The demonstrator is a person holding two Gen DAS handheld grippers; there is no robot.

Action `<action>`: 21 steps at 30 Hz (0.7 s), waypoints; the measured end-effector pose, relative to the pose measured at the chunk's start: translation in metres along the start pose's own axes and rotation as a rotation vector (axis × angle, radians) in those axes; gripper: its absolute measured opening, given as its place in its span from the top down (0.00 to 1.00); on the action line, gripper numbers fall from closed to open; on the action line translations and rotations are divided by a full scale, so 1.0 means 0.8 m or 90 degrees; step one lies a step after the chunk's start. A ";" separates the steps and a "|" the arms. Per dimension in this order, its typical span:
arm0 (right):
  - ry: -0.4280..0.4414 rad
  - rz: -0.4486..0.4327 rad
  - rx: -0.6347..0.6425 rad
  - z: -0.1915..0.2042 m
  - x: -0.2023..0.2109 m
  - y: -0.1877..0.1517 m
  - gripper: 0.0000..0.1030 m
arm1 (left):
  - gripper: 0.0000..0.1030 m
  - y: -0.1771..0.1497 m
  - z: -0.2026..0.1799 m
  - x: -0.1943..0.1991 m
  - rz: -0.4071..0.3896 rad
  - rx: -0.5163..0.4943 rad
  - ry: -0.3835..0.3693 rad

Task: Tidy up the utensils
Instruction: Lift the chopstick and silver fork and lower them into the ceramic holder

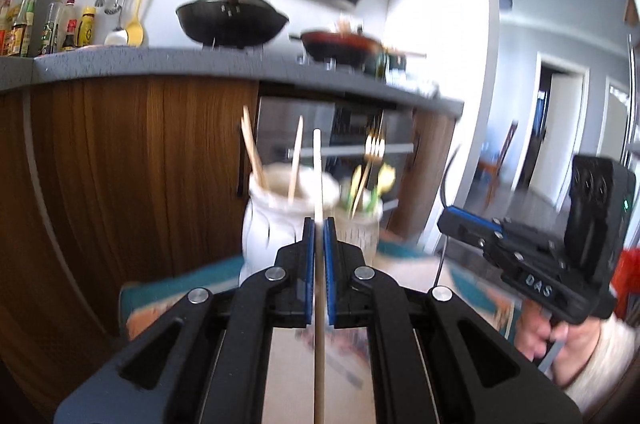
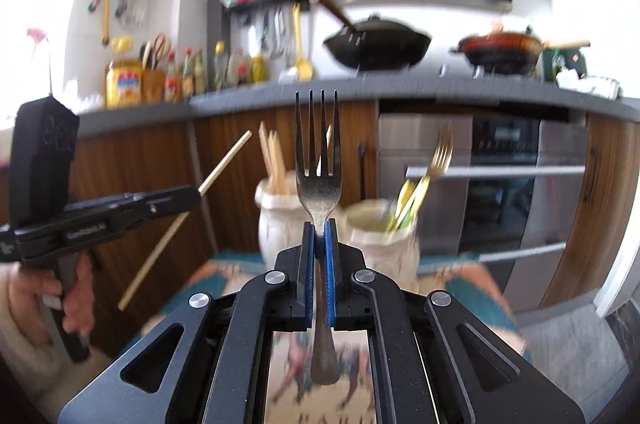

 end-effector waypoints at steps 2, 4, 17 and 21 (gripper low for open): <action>-0.007 -0.016 0.001 -0.004 -0.005 0.019 0.94 | 0.96 0.022 0.006 -0.008 -0.028 0.021 -0.015; -0.016 -0.032 0.001 -0.013 -0.013 0.039 0.94 | 0.96 0.037 0.010 -0.013 -0.045 0.041 -0.027; -0.050 -0.112 -0.072 -0.075 -0.076 0.089 0.94 | 0.96 0.097 -0.001 -0.081 -0.154 0.056 -0.010; -0.071 -0.114 -0.056 -0.080 -0.090 0.082 0.94 | 0.96 0.100 -0.007 -0.104 -0.168 0.042 0.015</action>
Point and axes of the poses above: each gripper's, at about its wrist camera, not at the fingertips, and x roughly against the way its jaws point, z to its left, y to its top, the point moved 2 cm from there along -x, roughly the way its jaws point, and after that the axes turned 7 degrees about y, right-handed, at the moved point
